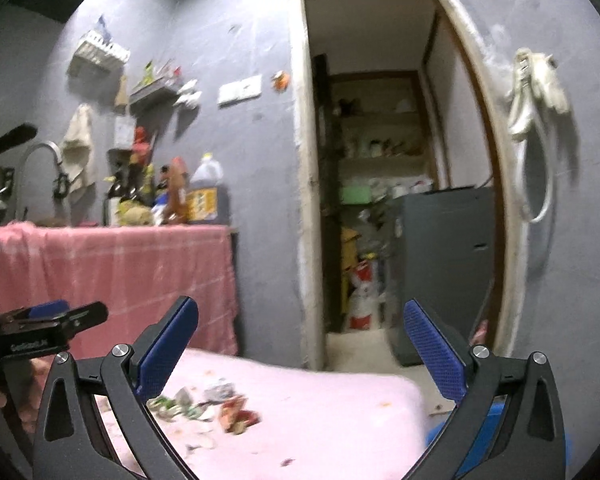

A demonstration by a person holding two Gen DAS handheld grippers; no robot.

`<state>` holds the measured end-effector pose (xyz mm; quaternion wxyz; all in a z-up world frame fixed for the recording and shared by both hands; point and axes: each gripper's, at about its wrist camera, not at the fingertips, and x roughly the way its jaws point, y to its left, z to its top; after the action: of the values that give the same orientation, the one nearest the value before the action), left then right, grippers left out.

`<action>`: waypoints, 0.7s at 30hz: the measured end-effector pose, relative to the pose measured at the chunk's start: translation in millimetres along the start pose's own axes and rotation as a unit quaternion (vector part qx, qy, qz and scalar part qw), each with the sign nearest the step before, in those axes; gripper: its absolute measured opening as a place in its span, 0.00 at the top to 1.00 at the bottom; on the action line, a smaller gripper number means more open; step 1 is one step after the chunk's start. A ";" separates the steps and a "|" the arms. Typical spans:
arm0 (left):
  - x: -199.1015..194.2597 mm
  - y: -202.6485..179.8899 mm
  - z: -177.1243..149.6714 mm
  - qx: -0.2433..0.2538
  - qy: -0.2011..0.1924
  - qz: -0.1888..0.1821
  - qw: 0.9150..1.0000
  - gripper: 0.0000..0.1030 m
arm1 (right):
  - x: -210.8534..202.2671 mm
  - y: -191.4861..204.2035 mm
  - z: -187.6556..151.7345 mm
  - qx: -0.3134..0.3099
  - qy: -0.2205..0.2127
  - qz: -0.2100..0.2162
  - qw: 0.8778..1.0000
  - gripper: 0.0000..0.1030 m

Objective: Collect trash
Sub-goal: 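Move both grippers back over the trash pile on the table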

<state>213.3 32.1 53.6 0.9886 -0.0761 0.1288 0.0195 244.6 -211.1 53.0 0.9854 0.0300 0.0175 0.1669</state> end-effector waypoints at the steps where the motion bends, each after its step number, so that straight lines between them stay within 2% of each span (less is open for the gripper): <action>1: 2.5 5.2 -2.5 -0.003 0.006 0.003 1.000 0.02 | 5.7 3.8 -2.5 -0.001 0.009 0.006 1.000 0.00; 6: 17.6 24.2 -17.6 -0.017 0.042 0.008 0.999 0.02 | 30.3 16.7 -20.3 -0.021 0.065 0.023 0.997 0.00; 13: 36.9 36.5 -36.2 -0.027 0.092 -0.003 0.995 0.02 | 65.6 19.3 -49.3 -0.026 0.168 0.025 0.985 0.00; 18: 48.0 30.8 -48.4 0.001 0.125 -0.020 0.992 0.03 | 82.7 18.9 -66.7 -0.036 0.226 0.026 0.973 0.24; 21: 57.2 26.8 -54.4 0.010 0.148 -0.040 0.988 0.05 | 92.6 19.4 -78.6 -0.037 0.262 0.034 0.964 0.29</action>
<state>253.4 51.2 -17.0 0.9593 -0.0730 0.2709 -0.0332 322.0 -158.1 -26.5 0.9405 -0.0511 0.2677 0.2028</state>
